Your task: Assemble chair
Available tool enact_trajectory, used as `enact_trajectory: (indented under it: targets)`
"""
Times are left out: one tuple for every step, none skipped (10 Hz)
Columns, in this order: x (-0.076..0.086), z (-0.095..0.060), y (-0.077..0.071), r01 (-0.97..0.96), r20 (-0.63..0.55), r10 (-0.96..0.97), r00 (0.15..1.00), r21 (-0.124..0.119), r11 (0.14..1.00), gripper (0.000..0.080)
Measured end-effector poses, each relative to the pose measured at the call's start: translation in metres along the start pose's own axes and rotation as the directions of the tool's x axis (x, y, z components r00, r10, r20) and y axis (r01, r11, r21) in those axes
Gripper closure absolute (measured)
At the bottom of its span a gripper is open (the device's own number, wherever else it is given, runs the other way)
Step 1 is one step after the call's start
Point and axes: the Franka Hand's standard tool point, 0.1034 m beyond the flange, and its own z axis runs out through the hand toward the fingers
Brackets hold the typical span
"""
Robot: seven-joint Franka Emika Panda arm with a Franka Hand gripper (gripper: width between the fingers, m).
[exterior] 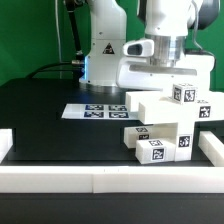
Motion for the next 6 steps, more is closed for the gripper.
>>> enact_trajectory:
  targets:
    - [0.0, -0.011, 0.001, -0.009, 0.008, 0.009, 1.0, 0.016, 1.0, 0.0518]
    - [0.001, -0.023, 0.001, -0.017, 0.018, 0.017, 1.0, 0.033, 0.999, 0.0518]
    - [0.003, -0.037, 0.002, -0.03, 0.028, 0.028, 0.999, 0.055, 0.998, 0.0518]
    - [0.007, -0.05, 0.004, -0.038, 0.033, 0.035, 0.999, 0.072, 0.997, 0.0518]
    - [0.011, -0.051, 0.007, -0.047, 0.031, 0.045, 0.999, 0.074, 0.996, 0.0518]
    - [0.01, -0.047, 0.008, -0.047, 0.034, 0.045, 0.998, 0.065, 0.997, 0.0517]
